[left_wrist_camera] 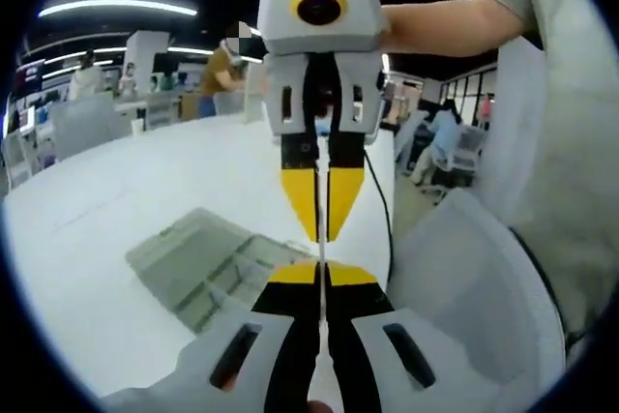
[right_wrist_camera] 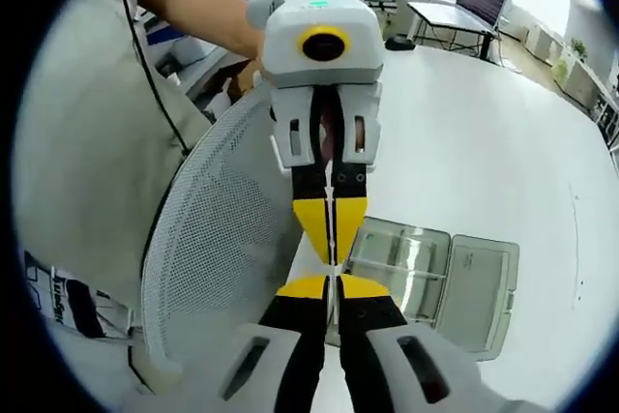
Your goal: Insert the divider into the dual guide fixture by aligning both edges with the guide slots and pushing it downward to the bottom, including one-sided entry, uneven engagement, binding, and posture correction.
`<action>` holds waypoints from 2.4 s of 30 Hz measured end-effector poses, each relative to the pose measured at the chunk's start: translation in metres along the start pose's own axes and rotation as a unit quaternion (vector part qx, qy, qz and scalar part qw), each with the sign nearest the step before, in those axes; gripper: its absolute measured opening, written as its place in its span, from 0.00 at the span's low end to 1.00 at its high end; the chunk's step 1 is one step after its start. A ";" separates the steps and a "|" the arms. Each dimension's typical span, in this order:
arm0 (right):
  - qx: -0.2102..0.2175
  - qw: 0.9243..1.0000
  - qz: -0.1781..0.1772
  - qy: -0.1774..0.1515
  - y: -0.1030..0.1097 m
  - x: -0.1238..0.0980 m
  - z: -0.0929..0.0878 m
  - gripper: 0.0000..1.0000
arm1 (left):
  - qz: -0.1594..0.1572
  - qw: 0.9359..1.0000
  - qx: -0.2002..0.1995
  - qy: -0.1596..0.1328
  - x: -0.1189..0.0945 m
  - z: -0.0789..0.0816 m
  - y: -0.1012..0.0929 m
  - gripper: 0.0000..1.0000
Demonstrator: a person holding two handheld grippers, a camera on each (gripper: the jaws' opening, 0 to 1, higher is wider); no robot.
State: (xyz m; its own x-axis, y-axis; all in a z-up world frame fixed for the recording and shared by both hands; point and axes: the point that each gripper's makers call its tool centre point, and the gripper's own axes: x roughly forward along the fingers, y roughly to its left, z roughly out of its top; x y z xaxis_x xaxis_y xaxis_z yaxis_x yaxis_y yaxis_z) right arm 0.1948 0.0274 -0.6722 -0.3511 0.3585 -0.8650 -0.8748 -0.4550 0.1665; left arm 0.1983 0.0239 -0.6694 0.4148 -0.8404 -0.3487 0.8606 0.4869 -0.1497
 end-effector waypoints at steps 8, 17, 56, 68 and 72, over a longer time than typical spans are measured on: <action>-0.003 1.000 0.000 0.004 0.001 0.001 0.003 0.00 | 0.000 1.000 0.006 0.001 0.000 0.001 -0.002 0.00; 0.013 1.000 -0.005 0.000 0.000 0.001 0.003 0.00 | 0.006 1.000 0.009 -0.003 -0.001 0.001 -0.001 0.00; 0.100 0.995 -0.013 0.010 -0.007 0.003 0.004 0.00 | 0.027 0.999 -0.036 0.026 0.003 -0.010 0.010 0.03; 0.095 0.992 -0.063 0.052 -0.029 0.002 -0.013 0.00 | 0.079 0.996 -0.021 0.030 -0.016 -0.011 0.023 0.17; 0.099 0.991 -0.069 0.059 -0.034 0.003 -0.017 0.00 | 0.092 0.995 -0.020 0.034 -0.017 -0.010 0.023 0.27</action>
State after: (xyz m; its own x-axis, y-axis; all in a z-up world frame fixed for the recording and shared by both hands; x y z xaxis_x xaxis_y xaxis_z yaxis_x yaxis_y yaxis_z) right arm 0.2294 0.0297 -0.6882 -0.1925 0.3030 -0.9333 -0.9642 -0.2352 0.1225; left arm 0.2084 0.0520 -0.6765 0.5421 -0.7187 -0.4354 0.7589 0.6413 -0.1136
